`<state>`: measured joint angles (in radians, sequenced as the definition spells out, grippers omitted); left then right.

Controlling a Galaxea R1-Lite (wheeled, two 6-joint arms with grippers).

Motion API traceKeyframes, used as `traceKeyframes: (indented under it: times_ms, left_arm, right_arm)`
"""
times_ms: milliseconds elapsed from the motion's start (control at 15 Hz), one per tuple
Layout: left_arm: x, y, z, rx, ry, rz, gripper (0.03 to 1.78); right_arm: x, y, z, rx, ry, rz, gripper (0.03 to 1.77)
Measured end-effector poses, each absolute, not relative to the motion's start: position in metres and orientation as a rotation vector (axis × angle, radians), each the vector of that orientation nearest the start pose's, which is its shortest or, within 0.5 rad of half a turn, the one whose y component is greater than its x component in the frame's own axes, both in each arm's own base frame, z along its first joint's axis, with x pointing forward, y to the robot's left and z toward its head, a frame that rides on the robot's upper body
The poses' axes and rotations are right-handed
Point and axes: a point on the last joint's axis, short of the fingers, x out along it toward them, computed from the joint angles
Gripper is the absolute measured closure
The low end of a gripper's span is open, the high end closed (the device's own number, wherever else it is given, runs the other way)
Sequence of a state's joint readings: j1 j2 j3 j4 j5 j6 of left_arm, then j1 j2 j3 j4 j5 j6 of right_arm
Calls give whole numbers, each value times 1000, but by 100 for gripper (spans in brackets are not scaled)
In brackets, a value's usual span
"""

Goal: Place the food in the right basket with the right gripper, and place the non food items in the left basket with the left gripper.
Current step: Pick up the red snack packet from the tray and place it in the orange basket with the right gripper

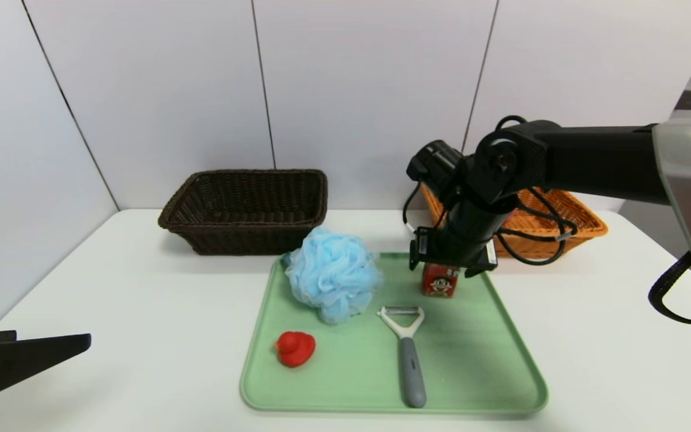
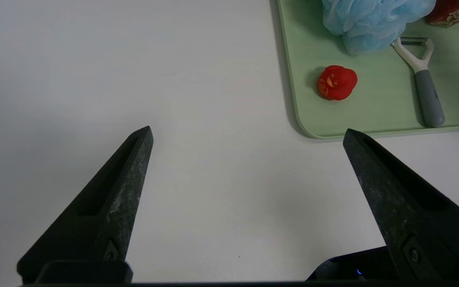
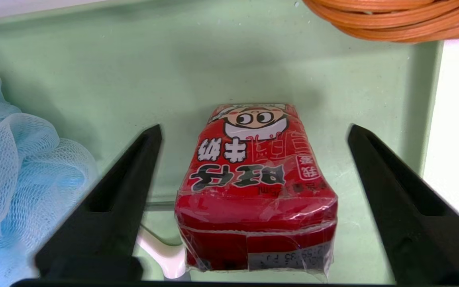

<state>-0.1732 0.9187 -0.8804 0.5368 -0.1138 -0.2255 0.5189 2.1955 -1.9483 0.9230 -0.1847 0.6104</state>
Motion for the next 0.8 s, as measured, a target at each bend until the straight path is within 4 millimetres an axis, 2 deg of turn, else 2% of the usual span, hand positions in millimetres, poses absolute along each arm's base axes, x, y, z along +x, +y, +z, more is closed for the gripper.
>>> traceKeyframes:
  times_ms: [133,333,800]
  left_arm:
    - [80,-17,252,-201,605,-213,12]
    - [79,-16,252,-200,603,-213,12]
    - [79,-16,252,-200,603,-212,12]
  right_arm:
    - [351,196,181,138,1132,-46,68]
    - [351,196,181,140,1134,-44,99]
    - [347,195,191,164,1125,-22,104]
